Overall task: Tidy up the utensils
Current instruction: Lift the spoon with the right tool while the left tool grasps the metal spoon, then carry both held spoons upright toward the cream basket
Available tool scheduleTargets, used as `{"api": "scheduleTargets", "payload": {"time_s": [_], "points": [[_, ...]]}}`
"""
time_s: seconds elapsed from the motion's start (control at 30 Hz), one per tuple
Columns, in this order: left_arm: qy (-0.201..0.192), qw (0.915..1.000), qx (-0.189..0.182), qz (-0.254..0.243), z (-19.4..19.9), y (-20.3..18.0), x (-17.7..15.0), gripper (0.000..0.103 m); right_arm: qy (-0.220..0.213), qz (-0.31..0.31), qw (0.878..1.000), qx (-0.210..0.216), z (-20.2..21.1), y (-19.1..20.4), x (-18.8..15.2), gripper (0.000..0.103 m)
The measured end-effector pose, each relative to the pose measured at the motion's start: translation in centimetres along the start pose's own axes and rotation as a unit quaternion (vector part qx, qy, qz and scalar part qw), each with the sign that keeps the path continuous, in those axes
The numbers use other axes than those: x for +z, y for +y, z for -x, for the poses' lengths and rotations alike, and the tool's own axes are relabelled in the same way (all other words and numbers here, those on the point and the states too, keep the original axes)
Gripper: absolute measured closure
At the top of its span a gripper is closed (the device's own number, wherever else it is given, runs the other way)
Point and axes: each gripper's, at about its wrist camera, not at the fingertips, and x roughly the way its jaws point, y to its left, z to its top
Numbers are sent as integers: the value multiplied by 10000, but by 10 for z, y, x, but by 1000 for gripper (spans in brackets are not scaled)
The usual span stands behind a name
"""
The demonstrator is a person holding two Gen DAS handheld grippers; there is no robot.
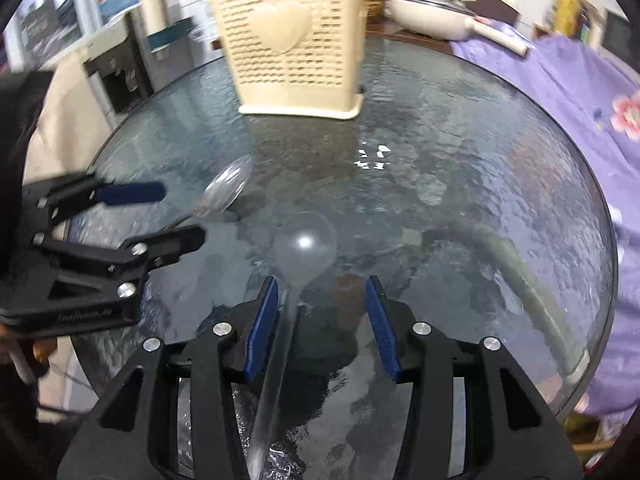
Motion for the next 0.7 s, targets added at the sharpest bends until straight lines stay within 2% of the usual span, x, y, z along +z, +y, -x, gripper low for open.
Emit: {"api": "scheduleTargets", "payload": {"time_s": [0.17,0.5,0.7], "points": [[55,9999,-8,-153,-5,-7,3,42,-50,135,9999,-29,-5,9,4,57],[122,9996,-133,-224,-16,-8,13,44,27,127,9999,-58,-13,-15,18,58],[140,9993,-199,-273,-24,-14,25,51,141,-19,9997,-199,-13,-16,19,58]]}}
